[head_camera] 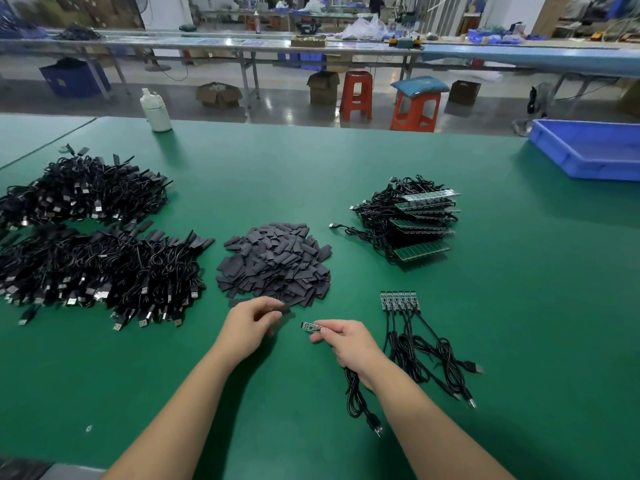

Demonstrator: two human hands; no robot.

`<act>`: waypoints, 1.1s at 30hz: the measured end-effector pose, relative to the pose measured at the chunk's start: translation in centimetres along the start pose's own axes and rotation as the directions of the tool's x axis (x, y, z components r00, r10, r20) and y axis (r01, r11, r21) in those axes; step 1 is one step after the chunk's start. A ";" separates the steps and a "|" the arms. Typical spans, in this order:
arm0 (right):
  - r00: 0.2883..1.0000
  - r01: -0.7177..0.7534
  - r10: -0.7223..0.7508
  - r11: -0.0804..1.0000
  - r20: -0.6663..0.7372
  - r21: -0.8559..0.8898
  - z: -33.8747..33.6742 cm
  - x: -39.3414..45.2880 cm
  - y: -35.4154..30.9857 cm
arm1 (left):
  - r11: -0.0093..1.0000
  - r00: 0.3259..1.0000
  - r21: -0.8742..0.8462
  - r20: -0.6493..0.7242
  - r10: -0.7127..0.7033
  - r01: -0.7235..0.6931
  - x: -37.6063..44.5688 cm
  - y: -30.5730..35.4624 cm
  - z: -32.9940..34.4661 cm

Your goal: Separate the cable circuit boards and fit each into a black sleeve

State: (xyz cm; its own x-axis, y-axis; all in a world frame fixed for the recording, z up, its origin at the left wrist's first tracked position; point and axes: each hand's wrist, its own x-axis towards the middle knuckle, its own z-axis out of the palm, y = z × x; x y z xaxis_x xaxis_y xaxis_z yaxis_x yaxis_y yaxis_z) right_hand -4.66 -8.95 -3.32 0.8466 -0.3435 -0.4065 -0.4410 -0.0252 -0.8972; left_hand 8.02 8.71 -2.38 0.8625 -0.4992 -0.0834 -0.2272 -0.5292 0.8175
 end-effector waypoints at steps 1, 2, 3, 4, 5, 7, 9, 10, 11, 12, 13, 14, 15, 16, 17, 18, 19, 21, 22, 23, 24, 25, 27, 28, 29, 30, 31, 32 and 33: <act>1.000 -0.007 0.007 1.000 0.007 0.000 0.0 0.0 0.0 | 1.000 0.999 0.014 0.034 0.024 -0.024 -0.3 -0.1 0.0; 1.000 -0.016 0.016 1.000 0.014 0.005 0.0 0.1 0.0 | 0.997 0.997 0.053 0.062 0.051 -0.055 -0.6 -0.2 0.2; 1.000 -0.024 0.024 1.000 0.021 0.016 0.0 0.1 0.0 | 0.989 0.993 0.111 0.086 0.085 -0.095 -0.9 -0.3 0.4; 0.999 -0.031 0.030 0.999 0.027 0.023 0.0 0.1 0.0 | 0.973 0.986 0.182 0.114 0.121 -0.141 -1.1 -0.4 0.6; 0.999 -0.036 0.035 0.999 0.035 0.024 -0.1 0.1 0.0 | 0.947 0.978 0.263 0.145 0.150 -0.184 -1.2 -0.5 0.9; 0.998 -0.043 0.042 0.999 0.048 0.020 -0.1 0.2 0.0 | 0.857 0.962 0.447 0.200 0.184 -0.256 -1.5 -0.6 1.3; 0.998 -0.049 0.049 0.999 0.050 0.008 -0.2 0.2 0.0 | 0.750 0.958 0.598 0.197 0.206 -0.284 -1.7 -0.6 1.3; 0.997 -0.052 0.052 0.999 0.050 0.001 -0.3 0.2 0.0 | 0.715 0.958 0.638 0.183 0.221 -0.287 -1.7 -0.6 1.2; 0.997 -0.054 0.054 0.999 0.050 -0.005 -0.3 0.2 0.0 | 0.700 0.956 0.652 0.170 0.239 -0.291 -1.7 -0.6 1.1; 0.997 -0.054 0.055 0.998 0.049 -0.011 -0.3 0.2 0.0 | 0.703 0.952 0.645 0.158 0.261 -0.299 -1.7 -0.7 1.0; 0.997 -0.055 0.056 0.998 0.048 -0.016 -0.3 0.2 0.0 | 0.724 0.948 0.617 0.143 0.283 -0.309 -1.7 -0.7 1.0; 0.997 -0.056 0.057 0.998 0.048 -0.016 -0.3 0.2 0.0 | 0.761 0.946 0.567 0.122 0.300 -0.314 -1.8 -0.6 1.0; 0.997 -0.058 0.059 0.998 0.048 -0.013 -0.2 0.2 0.0 | 0.803 0.946 0.506 0.097 0.309 -0.315 -1.9 -0.6 1.0; 0.997 -0.062 0.062 0.998 0.047 -0.010 -0.2 0.2 0.0 | 0.838 0.946 0.447 0.075 0.314 -0.314 -1.9 -0.5 1.1; 0.997 -0.066 0.066 0.998 0.046 -0.004 -0.2 0.2 -0.1 | 0.859 0.947 0.405 0.062 0.316 -0.314 -2.0 -0.4 1.2; 0.996 -0.071 0.071 0.997 0.046 0.003 -0.2 0.3 -0.1 | 0.869 0.945 0.379 0.056 0.321 -0.318 -2.0 -0.3 1.3; 0.996 -0.075 0.075 0.997 0.047 0.008 -0.2 0.3 -0.1 | 0.875 0.944 0.360 0.053 0.326 -0.323 -2.1 -0.3 1.5; 0.996 -0.080 0.079 0.997 0.052 0.015 -0.3 0.3 0.0 | 0.886 0.943 0.329 0.041 0.332 -0.326 -2.2 -0.2 1.7; 0.995 -0.079 0.078 0.997 0.055 0.018 -0.3 0.3 0.0 | 0.891 0.943 0.318 0.033 0.332 -0.325 -2.2 -0.2 1.7; 0.995 -0.079 0.078 0.997 0.056 0.020 -0.3 0.3 0.0 | 0.893 0.943 0.315 0.026 0.331 -0.322 -2.2 -0.2 1.8; 0.995 -0.080 0.078 0.997 0.057 0.023 -0.3 0.4 0.1 | 0.893 0.944 0.319 0.021 0.328 -0.318 -2.3 -0.2 1.8; 0.995 -0.080 0.079 0.996 0.058 0.025 -0.2 0.4 0.1 | 0.893 0.946 0.323 0.019 0.325 -0.313 -2.3 -0.2 1.8; 0.995 -0.077 0.075 0.997 0.065 0.023 -0.2 0.5 0.2 | 0.897 0.948 0.321 0.014 0.317 -0.305 -2.4 -0.1 1.8; 0.995 -0.073 0.071 0.997 0.070 0.017 -0.2 0.4 0.2 | 0.899 0.950 0.318 0.011 0.313 -0.300 -2.4 0.0 1.9; 0.995 -0.067 0.067 0.998 0.074 0.009 -0.2 0.4 0.2 | 0.901 0.951 0.317 0.009 0.309 -0.296 -2.4 0.0 1.9; 0.995 -0.062 0.062 0.998 0.074 -0.002 -0.2 0.4 0.2 | 0.902 0.952 0.318 0.008 0.305 -0.292 -2.4 0.0 2.0; 0.996 -0.057 0.057 0.998 0.073 -0.014 -0.2 0.4 0.2 | 0.903 0.953 0.318 0.010 0.302 -0.290 -2.4 0.1 2.0; 0.996 -0.050 0.052 0.998 0.072 -0.027 -0.2 0.4 0.3 | 0.904 0.953 0.315 0.010 0.302 -0.289 -2.4 0.1 2.0; 0.996 -0.043 0.046 0.998 0.073 -0.039 -0.1 0.4 0.3 | 0.905 0.953 0.311 0.010 0.302 -0.290 -2.4 0.1 2.0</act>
State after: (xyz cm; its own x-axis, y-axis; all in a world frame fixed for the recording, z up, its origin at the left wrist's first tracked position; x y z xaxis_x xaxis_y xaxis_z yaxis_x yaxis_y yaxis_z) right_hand -4.45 -9.24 -3.71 0.8448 -0.2753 -0.4589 -0.4885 -0.0468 -0.8713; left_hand 5.01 8.47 -3.25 0.7487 -0.6429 0.1615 -0.5966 -0.5473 0.5871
